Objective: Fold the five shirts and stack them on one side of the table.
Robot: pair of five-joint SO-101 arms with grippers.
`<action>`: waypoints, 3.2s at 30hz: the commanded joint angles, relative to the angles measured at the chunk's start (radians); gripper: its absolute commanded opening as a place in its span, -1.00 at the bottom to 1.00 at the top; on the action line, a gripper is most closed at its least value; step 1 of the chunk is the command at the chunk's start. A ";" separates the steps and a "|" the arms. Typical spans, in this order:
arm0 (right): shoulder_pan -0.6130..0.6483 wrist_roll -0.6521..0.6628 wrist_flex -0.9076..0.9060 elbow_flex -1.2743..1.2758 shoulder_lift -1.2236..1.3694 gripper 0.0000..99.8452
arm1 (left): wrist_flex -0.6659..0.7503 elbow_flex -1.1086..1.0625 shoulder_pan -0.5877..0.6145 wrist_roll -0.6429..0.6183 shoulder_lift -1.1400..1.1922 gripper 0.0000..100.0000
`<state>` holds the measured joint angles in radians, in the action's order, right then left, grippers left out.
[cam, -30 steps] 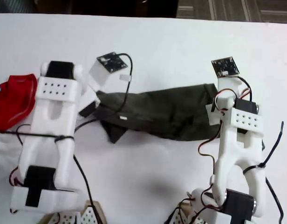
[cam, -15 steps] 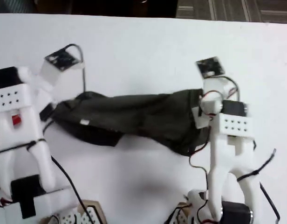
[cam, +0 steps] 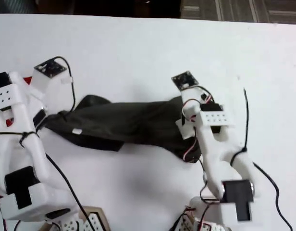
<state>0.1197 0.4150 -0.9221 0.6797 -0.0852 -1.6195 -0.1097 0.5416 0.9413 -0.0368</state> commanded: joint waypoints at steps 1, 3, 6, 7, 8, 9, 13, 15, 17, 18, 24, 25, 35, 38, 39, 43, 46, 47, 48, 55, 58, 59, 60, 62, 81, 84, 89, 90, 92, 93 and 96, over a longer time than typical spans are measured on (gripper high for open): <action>0.010 -0.006 0.015 -0.074 0.070 -0.72 | 0.014 0.004 0.008 0.003 -0.005 -0.95; 0.010 -0.006 0.015 -0.110 0.111 -0.72 | 0.012 0.005 0.008 0.003 -0.005 -0.95; 0.010 -0.006 0.002 -0.157 0.154 -0.72 | 0.012 0.004 0.008 0.003 -0.005 -0.95; 0.012 -0.006 -0.010 -0.173 0.163 -0.72 | 0.012 0.004 0.008 0.003 -0.005 -0.95; 0.015 -0.006 -0.027 -0.192 0.168 -0.72 | 0.012 0.004 0.008 0.003 -0.005 -0.95; 0.019 -0.006 -0.045 -0.210 0.171 -0.72 | 0.012 0.004 0.008 0.003 -0.005 -0.95; 0.044 -0.006 -0.096 -0.265 0.173 -0.72 | 0.012 0.004 0.000 0.003 -0.005 -0.95; 0.059 -0.006 -0.094 -0.273 0.179 -0.72 | 0.012 0.004 -0.003 0.003 -0.005 -0.95; 0.077 -0.006 -0.094 -0.273 0.180 -0.72 | 0.012 0.004 -0.005 0.003 -0.005 -0.95; 0.087 -0.006 -0.093 -0.275 0.180 -0.72 | 0.012 0.004 -0.005 0.003 -0.005 -0.95; 0.090 -0.008 -0.093 -0.276 0.180 -0.72 | 0.012 0.004 -0.005 0.003 -0.005 -0.95; 0.085 -0.008 -0.093 -0.275 0.182 -0.72 | 0.012 0.004 -0.005 0.003 -0.005 -0.95; 0.045 -0.006 -0.044 -0.281 0.291 -0.72 | 0.012 0.004 -0.003 0.003 -0.005 -0.95; 0.044 -0.006 -0.038 -0.281 0.311 -0.78 | 0.012 0.004 -0.003 0.003 -0.005 -0.95; 0.044 -0.006 -0.038 -0.282 0.305 -0.84 | 0.012 0.004 -0.003 0.003 -0.005 -0.95; 0.044 -0.006 -0.050 -0.278 0.206 -0.95 | 0.012 0.004 -0.003 0.003 -0.005 -0.95; 0.042 -0.006 -0.091 -0.278 0.084 -0.96 | 0.012 0.004 -0.003 0.003 -0.005 -0.95; 0.042 -0.006 -0.105 -0.278 0.039 -0.96 | 0.012 0.005 -0.003 0.002 -0.005 -0.95; 0.042 -0.006 -0.117 -0.278 -0.005 -0.96 | 0.012 0.008 -0.003 0.002 -0.005 -0.95; 0.042 -0.006 -0.183 -0.279 -0.305 -0.96 | -0.077 0.107 -0.040 -0.003 -0.011 -0.95; 0.042 -0.006 -0.182 -0.279 -0.433 -0.96 | -0.158 0.246 -0.063 -0.060 -0.011 -0.95; 0.042 -0.006 -0.182 -0.279 -0.469 -0.96 | -0.164 0.295 -0.066 -0.081 -0.011 -0.95; 0.042 -0.005 -0.182 -0.279 -0.499 -0.96 | -0.164 0.340 -0.069 -0.100 -0.011 -0.95; 0.041 -0.003 -0.182 -0.279 -0.547 -0.96 | -0.164 0.412 -0.069 -0.126 -0.011 -0.95; 0.030 0.002 -0.038 0.104 -0.377 -0.94 | -0.038 -0.077 -0.167 -0.089 -0.005 -0.95; 0.030 -0.003 -0.036 0.106 -0.335 -0.85 | 0.006 -0.136 -0.176 -0.091 -0.005 -0.95; 0.030 -0.005 -0.016 0.101 -0.298 -0.75 | 0.012 -0.142 -0.176 -0.091 -0.005 -0.95; 0.030 -0.005 -0.005 0.101 -0.294 -0.75 | 0.012 -0.142 -0.176 -0.091 -0.006 -0.95; 0.030 -0.005 0.015 0.101 -0.283 -0.75 | 0.012 -0.142 -0.176 -0.091 -0.006 -0.95; 0.031 -0.005 0.022 0.101 -0.275 -0.75 | 0.012 -0.142 -0.176 -0.091 -0.006 -0.95; 0.030 0.000 0.035 0.101 -0.237 -0.75 | 0.012 -0.142 -0.176 -0.091 -0.006 -0.95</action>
<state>0.1534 0.4135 -0.9099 0.7887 -0.3429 -1.6149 -0.2509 0.3728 0.8462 -0.0368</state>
